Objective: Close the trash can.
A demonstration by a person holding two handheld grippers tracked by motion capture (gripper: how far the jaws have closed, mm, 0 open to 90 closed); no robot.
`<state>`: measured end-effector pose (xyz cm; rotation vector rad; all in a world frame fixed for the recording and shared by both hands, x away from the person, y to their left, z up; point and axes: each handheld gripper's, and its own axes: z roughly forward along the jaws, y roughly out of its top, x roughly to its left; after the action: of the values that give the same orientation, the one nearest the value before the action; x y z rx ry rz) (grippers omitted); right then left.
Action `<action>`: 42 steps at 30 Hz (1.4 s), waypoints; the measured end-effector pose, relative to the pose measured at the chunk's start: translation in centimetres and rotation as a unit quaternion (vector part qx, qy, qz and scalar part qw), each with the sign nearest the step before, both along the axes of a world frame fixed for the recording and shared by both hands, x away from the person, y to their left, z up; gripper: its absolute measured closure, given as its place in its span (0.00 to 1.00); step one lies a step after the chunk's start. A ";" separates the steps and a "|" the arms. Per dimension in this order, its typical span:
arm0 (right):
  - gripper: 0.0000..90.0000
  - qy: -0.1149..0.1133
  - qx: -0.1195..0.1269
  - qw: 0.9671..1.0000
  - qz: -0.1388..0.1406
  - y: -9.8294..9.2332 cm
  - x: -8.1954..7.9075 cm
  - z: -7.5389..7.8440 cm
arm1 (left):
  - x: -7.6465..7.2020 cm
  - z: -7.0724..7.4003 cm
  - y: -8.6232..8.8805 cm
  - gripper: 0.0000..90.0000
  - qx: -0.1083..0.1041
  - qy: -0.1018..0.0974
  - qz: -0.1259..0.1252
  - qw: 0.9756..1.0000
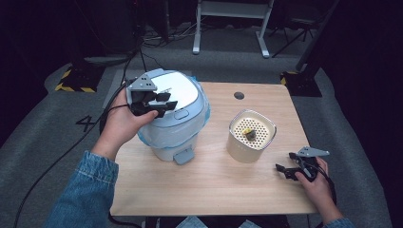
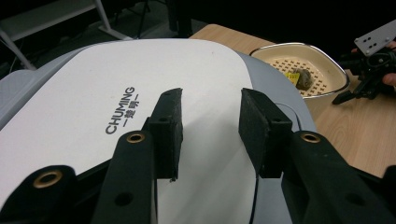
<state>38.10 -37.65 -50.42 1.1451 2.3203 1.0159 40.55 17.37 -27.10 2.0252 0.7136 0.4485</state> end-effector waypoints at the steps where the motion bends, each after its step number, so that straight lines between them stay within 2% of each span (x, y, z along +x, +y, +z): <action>1: 0.17 0.000 0.000 1.000 0.000 0.0 0.0 0.0 | 0.0 0.0 0.0 0.67 0.000 0.000 0.000 1.000; 2: 0.17 0.000 0.000 1.000 0.000 0.0 0.0 0.0 | 0.0 -0.1 -0.3 0.69 0.019 -0.006 0.010 1.000; 5: 0.17 0.000 0.000 1.000 0.000 0.0 0.0 0.0 | 0.1 -0.2 -0.3 0.69 0.016 -0.008 0.010 1.000; 6: 0.17 0.000 0.000 1.000 0.000 0.0 0.0 0.0 | 0.2 -0.3 -0.2 0.69 0.007 -0.008 0.008 1.000; 9: 0.17 0.000 0.000 1.000 0.000 0.0 0.0 0.0 | 0.2 -0.4 -0.2 0.68 0.002 -0.010 0.009 1.000; 10: 0.17 0.000 0.000 1.000 0.000 0.0 0.0 0.0 | 0.2 -0.4 -0.3 0.62 0.004 -0.011 0.008 1.000; 12: 0.17 0.000 0.000 1.000 0.000 0.0 0.0 0.0 | 0.2 -0.4 -0.6 0.39 0.006 -0.012 0.015 1.000; 13: 0.17 0.000 0.000 1.000 0.000 0.0 0.0 0.0 | 0.2 -0.4 -0.6 0.36 0.006 -0.012 0.015 1.000; 14: 0.17 0.000 0.000 1.000 0.000 0.0 0.0 0.0 | 0.1 -0.3 -0.8 0.36 -0.010 -0.013 0.008 1.000; 16: 0.17 0.000 0.000 1.000 0.000 0.0 0.0 0.0 | -0.1 -0.1 -0.9 0.32 -0.027 -0.012 0.003 1.000; 19: 0.17 0.000 0.000 1.000 0.000 0.0 0.0 0.0 | -0.6 0.2 -1.1 0.32 -0.028 -0.016 -0.001 0.999; 20: 0.17 0.000 0.000 1.000 0.000 0.0 0.0 0.0 | -1.3 0.5 -1.3 0.32 -0.028 -0.017 -0.006 0.999; 21: 0.17 0.000 0.000 1.000 0.000 0.0 0.0 0.0 | -1.3 0.5 -1.3 0.32 -0.028 -0.017 -0.006 0.999; 22: 0.17 0.000 0.000 1.000 0.000 0.0 0.0 0.0 | -2.1 0.7 -1.3 0.32 -0.021 -0.021 -0.009 1.000; 24: 0.17 0.000 0.000 1.000 0.000 0.0 0.0 0.0 | -2.9 0.9 -1.2 0.32 -0.020 -0.020 -0.006 1.000; 27: 0.17 0.000 0.000 1.000 0.000 0.0 0.0 0.0 | -3.7 1.0 -1.0 0.32 -0.027 -0.017 -0.006 0.999; 28: 0.17 0.000 0.000 1.000 0.000 0.0 0.0 0.0 | -4.5 1.0 -0.8 0.32 -0.033 -0.018 -0.009 0.999; 31: 0.17 0.000 0.000 1.000 0.000 0.0 0.0 0.0 | -5.3 0.9 -0.5 0.32 -0.033 -0.021 -0.006 0.999; 32: 0.17 0.000 0.000 1.000 0.000 0.0 0.0 0.0 | -6.0 0.8 -0.1 0.32 -0.033 -0.021 -0.004 0.999; 35: 0.17 0.000 0.000 1.000 0.000 0.0 0.0 0.0 | -7.0 0.5 0.3 0.32 -0.035 -0.017 0.002 0.999; 42: 0.17 -0.001 0.000 1.000 0.000 0.0 0.0 0.0 | -8.8 -0.6 1.5 0.31 -0.036 -0.016 0.008 0.999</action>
<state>38.11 -37.65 -50.43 1.1435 2.3198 1.0161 31.77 18.86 -27.72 1.9427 0.7157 0.4581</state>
